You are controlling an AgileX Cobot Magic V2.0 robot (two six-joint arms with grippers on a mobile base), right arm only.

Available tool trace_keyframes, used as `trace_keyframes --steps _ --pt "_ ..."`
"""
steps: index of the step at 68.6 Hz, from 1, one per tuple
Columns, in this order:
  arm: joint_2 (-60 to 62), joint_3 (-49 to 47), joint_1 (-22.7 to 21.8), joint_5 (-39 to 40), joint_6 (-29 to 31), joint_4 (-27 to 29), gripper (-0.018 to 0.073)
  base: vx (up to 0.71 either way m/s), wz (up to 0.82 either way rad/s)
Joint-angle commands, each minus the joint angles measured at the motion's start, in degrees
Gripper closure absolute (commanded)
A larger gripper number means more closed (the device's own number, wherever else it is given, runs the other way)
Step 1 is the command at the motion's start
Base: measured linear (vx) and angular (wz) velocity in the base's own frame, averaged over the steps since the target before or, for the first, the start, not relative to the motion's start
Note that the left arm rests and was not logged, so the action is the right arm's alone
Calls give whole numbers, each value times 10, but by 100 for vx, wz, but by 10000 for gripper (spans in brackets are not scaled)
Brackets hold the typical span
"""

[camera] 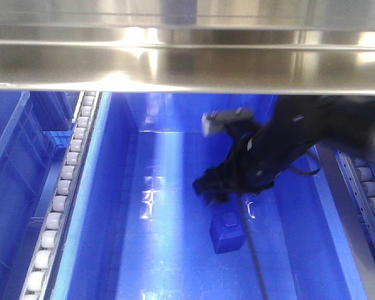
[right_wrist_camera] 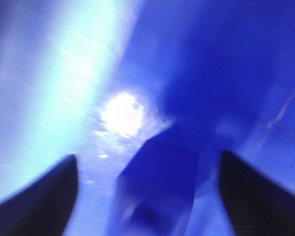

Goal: Pour parts from conveyor to right shelf

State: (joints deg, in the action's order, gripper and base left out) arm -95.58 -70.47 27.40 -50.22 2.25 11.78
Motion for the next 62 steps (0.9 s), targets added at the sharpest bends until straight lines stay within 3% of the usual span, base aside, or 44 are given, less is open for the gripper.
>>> trace_keyframes --steps 1,8,19,27,41,62 --pt "46 -14 -1 -1 2 5 336 0 0" --pt "67 -11 0 -20 21 5 578 0 0" --pt "95 9 -1 -24 31 9 569 0 0" --pt "128 52 -7 21 31 5 569 0 0" --pt "222 170 -7 185 27 12 569 0 0" --pt "407 323 -7 378 27 -42 569 0 0"
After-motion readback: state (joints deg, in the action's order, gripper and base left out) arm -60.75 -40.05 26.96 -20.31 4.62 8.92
